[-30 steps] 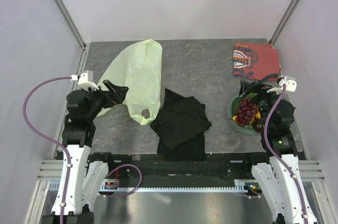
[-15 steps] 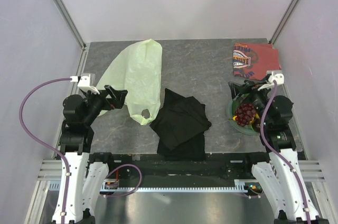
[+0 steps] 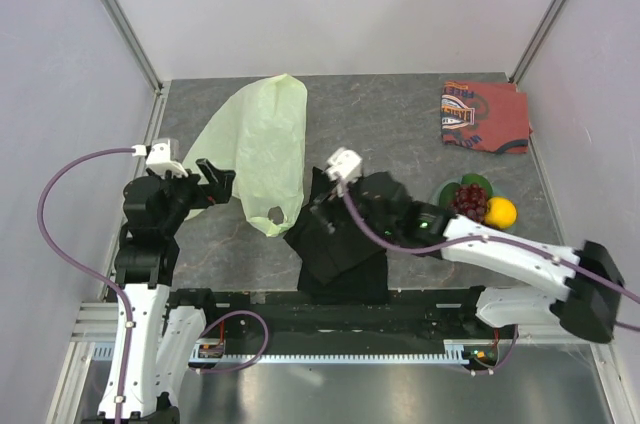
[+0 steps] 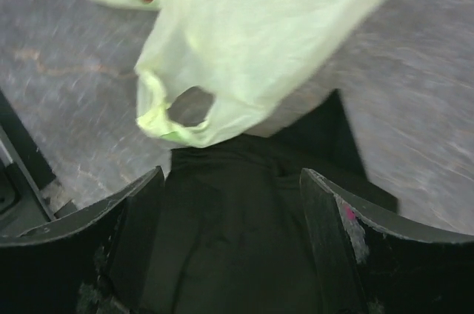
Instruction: Place the fruits into the plastic bag
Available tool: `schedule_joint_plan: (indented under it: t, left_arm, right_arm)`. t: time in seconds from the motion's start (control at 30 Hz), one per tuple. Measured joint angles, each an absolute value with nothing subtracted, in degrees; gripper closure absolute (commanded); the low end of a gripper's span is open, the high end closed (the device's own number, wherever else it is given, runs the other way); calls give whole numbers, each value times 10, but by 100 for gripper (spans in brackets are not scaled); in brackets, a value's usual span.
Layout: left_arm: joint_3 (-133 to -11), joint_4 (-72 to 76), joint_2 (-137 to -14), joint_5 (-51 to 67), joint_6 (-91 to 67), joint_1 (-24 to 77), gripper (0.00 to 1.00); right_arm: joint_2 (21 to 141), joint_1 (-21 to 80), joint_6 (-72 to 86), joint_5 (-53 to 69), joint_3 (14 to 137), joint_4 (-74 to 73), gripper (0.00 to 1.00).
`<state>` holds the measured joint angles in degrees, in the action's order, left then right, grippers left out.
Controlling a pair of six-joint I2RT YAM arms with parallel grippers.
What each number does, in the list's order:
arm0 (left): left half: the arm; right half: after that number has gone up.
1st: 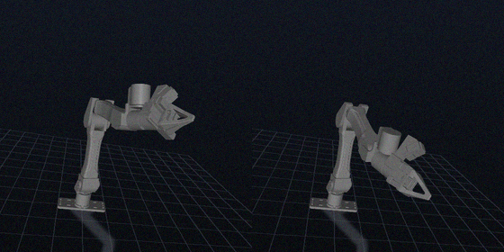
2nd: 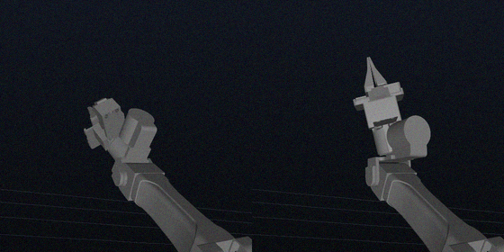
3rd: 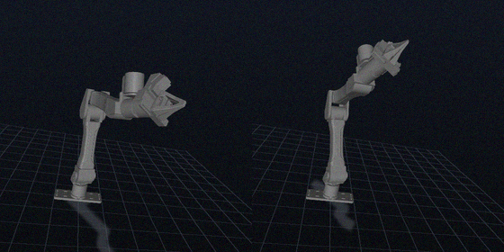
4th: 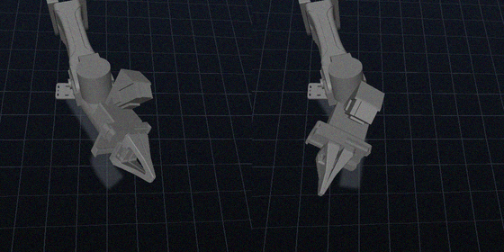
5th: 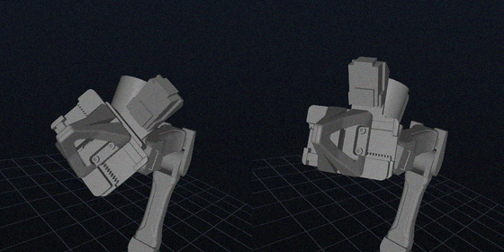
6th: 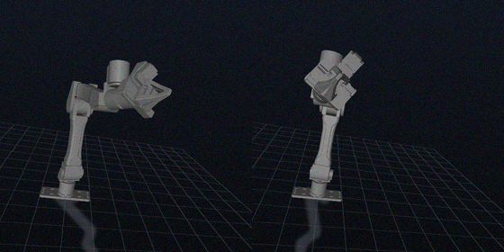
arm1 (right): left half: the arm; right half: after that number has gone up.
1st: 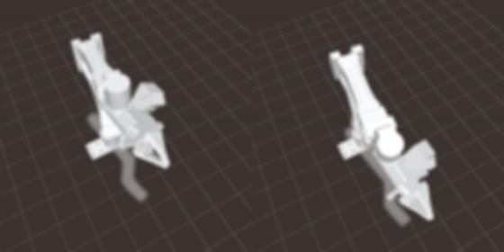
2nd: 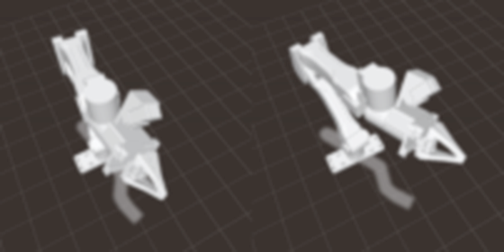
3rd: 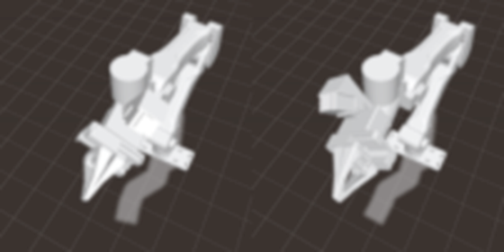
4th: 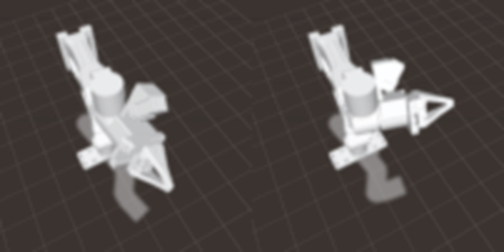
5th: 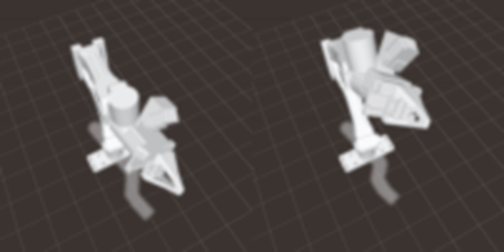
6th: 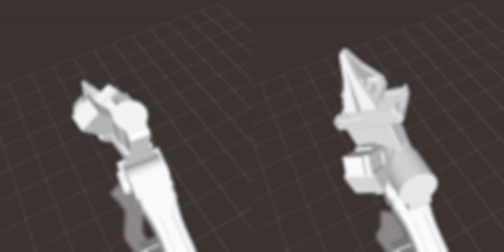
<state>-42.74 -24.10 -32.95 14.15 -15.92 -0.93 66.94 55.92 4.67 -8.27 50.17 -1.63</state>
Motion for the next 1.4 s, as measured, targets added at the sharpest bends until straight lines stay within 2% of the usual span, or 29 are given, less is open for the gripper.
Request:
schedule_joint_plan:
  t: [0.23,0.6,1.1,1.2,1.3,1.33,1.4]
  left_arm:
    - [-427,-263,-329,50,-159,-9,1]
    - [-427,-274,-335,30,-159,-9,1]
    - [-427,-274,-335,24,-159,-9,1]
    - [-427,-274,-336,24,-159,-9,1]
    - [-427,-274,-337,24,-159,-9,1]
    - [-427,-274,-337,24,-159,-9,1]
    - [-427,-274,-337,23,-159,-9,1]
  right_arm:
    - [834,647,12,-92,546,49,17]
    - [992,708,-37,-140,628,111,16]
    - [1119,726,-99,-230,694,126,21]
    - [1134,726,-104,-235,699,127,28]
    - [1147,726,-107,-241,704,129,46]
    - [1153,726,-108,-245,707,130,61]
    - [1160,726,-109,-249,710,130,74]
